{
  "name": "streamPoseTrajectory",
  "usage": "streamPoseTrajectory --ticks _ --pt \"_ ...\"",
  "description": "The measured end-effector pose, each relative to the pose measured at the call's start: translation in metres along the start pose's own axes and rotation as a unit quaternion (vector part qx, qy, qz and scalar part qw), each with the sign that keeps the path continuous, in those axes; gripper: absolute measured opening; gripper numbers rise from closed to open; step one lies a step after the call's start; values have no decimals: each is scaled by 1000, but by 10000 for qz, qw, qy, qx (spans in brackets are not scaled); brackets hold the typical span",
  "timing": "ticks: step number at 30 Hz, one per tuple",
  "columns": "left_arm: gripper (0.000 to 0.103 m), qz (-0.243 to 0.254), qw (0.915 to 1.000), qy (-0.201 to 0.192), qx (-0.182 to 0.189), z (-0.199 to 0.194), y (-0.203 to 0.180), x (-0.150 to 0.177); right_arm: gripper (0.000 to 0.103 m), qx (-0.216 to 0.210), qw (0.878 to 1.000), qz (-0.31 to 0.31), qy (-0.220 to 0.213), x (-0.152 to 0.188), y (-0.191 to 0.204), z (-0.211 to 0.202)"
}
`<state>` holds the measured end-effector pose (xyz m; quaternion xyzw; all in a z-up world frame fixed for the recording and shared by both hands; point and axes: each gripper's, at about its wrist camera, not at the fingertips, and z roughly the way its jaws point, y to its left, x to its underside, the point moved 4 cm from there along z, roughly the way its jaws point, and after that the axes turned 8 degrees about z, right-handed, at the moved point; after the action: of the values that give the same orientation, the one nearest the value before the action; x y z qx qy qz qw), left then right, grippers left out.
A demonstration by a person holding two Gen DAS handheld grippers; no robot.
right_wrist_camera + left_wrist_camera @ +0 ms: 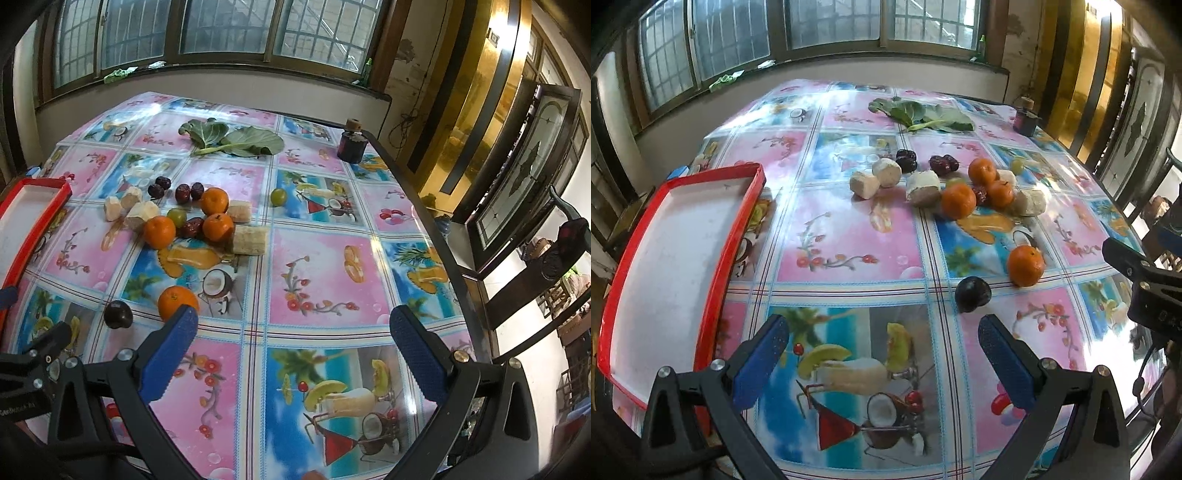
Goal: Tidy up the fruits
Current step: 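Grasp the dark plum with the left tool while the right tool grasps a mandarin orange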
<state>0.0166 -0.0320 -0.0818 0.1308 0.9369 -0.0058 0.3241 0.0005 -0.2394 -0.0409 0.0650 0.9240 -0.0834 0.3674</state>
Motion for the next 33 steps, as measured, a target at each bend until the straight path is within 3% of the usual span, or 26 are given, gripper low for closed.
streamPoseTrajectory --ticks 9,17,22,24,30,33 --pt "102 173 9997 -40 168 -2 -11 -1 103 -76 9999 70 24 -2 -7 2" --pt "102 322 9989 -18 345 1 -16 1 101 -1324 9909 124 207 6 5 9" --pt "100 395 9985 -37 384 2 -14 2 71 -1790 9814 -66 696 16 28 34" --pt "100 404 9984 -39 400 4 -13 2 64 -2018 9756 -136 855 20 38 42" --pt "100 466 9977 22 494 13 -18 -5 58 -2072 9722 -394 1019 24 59 65" --pt "100 522 9972 72 526 21 -27 -12 37 -2106 9718 -435 972 19 61 69"
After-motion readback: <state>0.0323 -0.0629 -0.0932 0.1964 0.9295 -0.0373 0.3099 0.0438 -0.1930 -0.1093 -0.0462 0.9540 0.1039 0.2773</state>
